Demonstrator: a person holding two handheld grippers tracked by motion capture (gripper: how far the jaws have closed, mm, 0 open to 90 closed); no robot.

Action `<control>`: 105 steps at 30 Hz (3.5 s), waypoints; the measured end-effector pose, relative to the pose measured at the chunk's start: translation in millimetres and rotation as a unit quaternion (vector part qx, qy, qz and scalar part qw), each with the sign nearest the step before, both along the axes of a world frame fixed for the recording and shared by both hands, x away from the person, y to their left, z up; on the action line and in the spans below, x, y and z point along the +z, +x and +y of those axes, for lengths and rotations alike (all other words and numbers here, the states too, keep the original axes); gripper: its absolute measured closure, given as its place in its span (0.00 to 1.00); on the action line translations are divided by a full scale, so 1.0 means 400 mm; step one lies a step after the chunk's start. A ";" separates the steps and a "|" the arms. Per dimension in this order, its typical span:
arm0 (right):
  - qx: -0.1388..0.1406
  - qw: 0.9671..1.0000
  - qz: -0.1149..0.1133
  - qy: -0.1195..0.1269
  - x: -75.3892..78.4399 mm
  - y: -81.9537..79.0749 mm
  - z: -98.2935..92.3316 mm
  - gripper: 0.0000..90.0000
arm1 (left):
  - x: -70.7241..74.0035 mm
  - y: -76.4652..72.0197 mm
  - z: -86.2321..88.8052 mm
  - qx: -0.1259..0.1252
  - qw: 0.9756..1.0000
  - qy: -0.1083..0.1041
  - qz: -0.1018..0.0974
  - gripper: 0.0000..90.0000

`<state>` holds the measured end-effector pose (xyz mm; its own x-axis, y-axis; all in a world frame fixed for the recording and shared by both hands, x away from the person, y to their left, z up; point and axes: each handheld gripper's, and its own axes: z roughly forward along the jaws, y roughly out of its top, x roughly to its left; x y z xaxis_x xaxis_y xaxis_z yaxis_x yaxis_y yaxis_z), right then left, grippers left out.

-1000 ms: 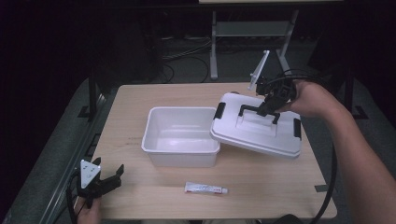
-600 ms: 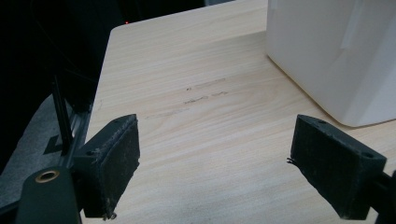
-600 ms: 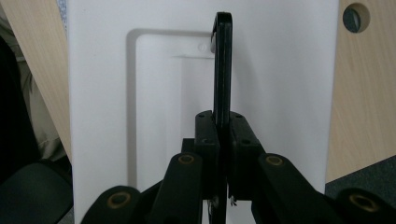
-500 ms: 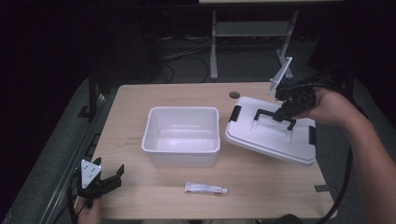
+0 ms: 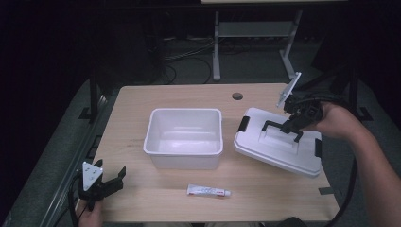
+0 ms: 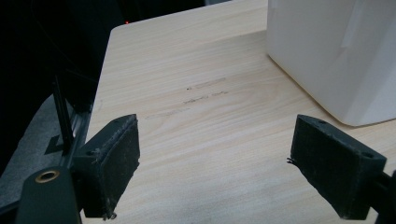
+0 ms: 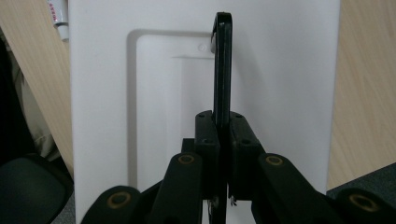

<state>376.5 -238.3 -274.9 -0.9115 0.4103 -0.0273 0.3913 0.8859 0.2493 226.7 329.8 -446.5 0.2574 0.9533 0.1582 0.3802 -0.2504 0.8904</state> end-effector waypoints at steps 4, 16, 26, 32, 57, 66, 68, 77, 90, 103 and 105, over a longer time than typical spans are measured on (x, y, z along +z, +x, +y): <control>-0.003 1.000 0.011 -0.002 -0.041 0.001 -0.005 0.94 | 0.000 0.000 0.001 0.000 1.000 0.000 0.000 0.17; 0.000 0.999 0.032 0.001 -0.150 0.013 0.005 0.94 | 0.001 -0.001 0.002 0.001 1.000 -0.001 -0.002 0.17; 0.003 0.999 0.048 0.002 -0.224 0.023 0.022 0.94 | 0.001 -0.001 0.004 0.003 1.000 -0.001 -0.004 0.17; 0.001 0.999 0.051 0.001 -0.250 0.026 0.029 0.94 | 0.002 -0.001 0.004 0.003 1.000 0.000 -0.004 0.17; -0.008 0.998 0.055 0.014 -0.272 0.014 0.041 0.80 | 0.002 -0.001 0.003 0.002 1.000 -0.002 -0.004 0.17; -0.015 0.999 0.028 0.019 -0.229 -0.017 0.047 0.64 | 0.002 -0.001 0.002 0.001 1.000 -0.002 -0.003 0.17; -0.010 1.000 0.022 0.018 -0.217 -0.026 0.051 0.63 | 0.001 -0.001 0.001 0.001 1.000 -0.003 -0.004 0.17; 0.013 1.000 0.000 0.009 -0.181 -0.080 0.088 0.61 | 0.003 -0.003 0.006 0.003 1.000 -0.003 -0.003 0.17; 0.071 0.997 -0.008 0.007 -0.188 -0.160 0.177 0.59 | 0.003 -0.003 0.007 0.004 1.000 -0.004 -0.004 0.17; 0.112 0.994 0.002 0.012 -0.213 -0.196 0.265 0.57 | 0.004 -0.003 0.007 0.004 1.000 -0.004 -0.004 0.17; 0.117 0.993 0.005 0.012 -0.220 -0.198 0.278 0.57 | 0.004 -0.004 0.007 0.004 1.000 -0.005 -0.005 0.17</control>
